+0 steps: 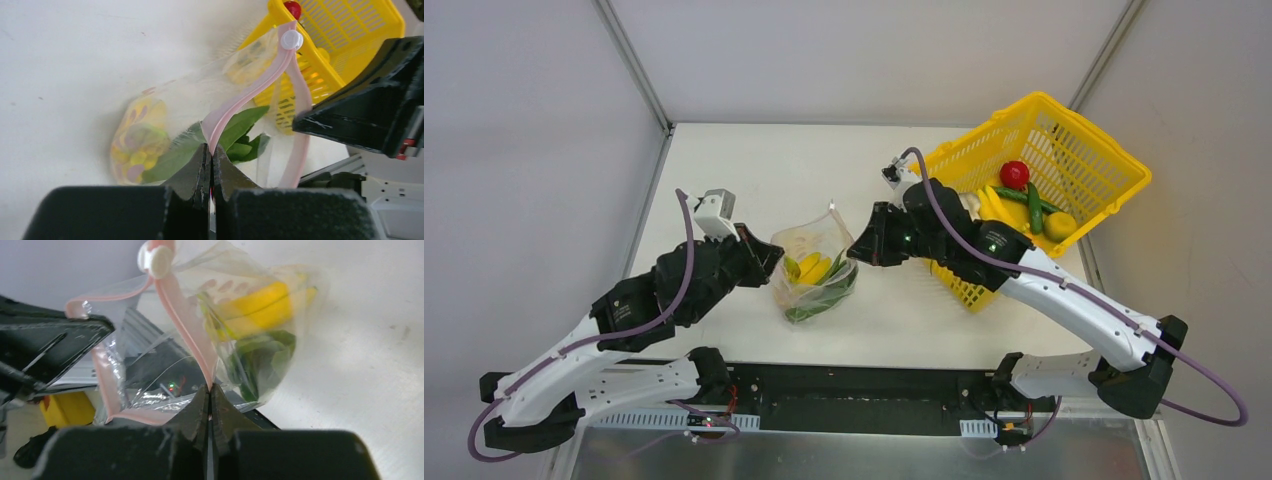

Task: Place the food in the zip-top bag and seal the zipper
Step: Adjust the zipper food storage bag at the center of the board, then pick up the fake vegetable from the bin.

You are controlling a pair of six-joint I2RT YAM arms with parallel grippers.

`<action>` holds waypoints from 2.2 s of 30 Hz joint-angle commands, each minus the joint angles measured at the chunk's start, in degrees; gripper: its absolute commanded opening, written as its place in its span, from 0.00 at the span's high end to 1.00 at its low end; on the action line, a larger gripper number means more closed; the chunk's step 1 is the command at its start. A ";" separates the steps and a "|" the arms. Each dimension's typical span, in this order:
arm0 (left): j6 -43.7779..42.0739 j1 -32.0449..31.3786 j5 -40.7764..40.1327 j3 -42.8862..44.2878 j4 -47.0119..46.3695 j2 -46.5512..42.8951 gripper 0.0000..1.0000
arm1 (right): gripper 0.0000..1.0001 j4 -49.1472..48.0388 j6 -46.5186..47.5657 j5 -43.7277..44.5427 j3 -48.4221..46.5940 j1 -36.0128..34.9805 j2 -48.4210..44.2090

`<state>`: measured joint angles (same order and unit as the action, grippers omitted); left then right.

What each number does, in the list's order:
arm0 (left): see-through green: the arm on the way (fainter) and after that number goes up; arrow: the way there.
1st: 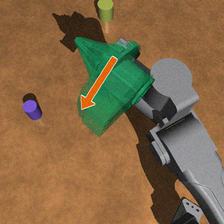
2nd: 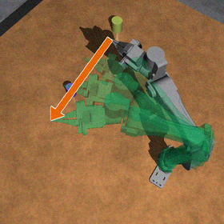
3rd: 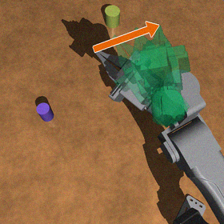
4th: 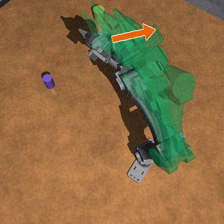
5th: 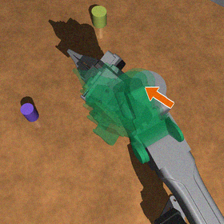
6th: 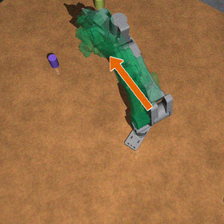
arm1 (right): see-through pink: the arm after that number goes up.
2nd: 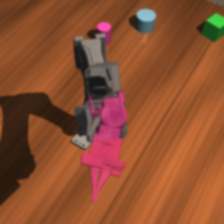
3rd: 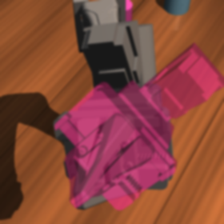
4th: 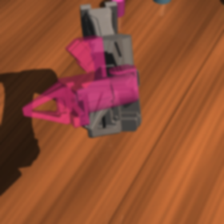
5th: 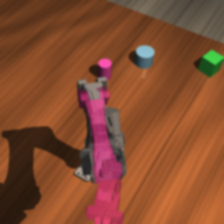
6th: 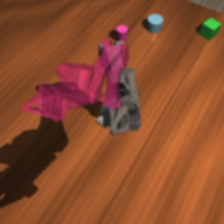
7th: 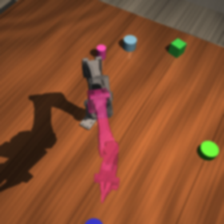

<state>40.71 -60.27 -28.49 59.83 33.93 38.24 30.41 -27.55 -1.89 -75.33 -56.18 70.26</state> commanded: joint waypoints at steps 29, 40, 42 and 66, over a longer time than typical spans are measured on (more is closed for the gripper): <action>-0.69 0.50 -1.15 4.37 6.40 9.36 1.00 | 0.96 -6.75 -3.25 -16.83 0.58 6.17 5.67; -0.46 0.50 -0.10 1.63 2.43 8.96 1.00 | 0.67 -2.85 -1.06 -5.60 3.81 6.26 1.20; -0.54 0.50 -0.31 1.71 2.37 8.81 1.00 | 0.56 -3.42 -0.37 -6.34 3.48 6.24 -0.60; -1.45 0.50 -0.45 0.64 3.06 5.14 1.00 | 0.14 6.82 15.69 21.84 -2.27 42.12 -5.74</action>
<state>39.68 -60.27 -28.75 60.90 38.06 43.51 34.35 -11.77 32.14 -76.36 -26.81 59.16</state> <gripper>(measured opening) 0.009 0.849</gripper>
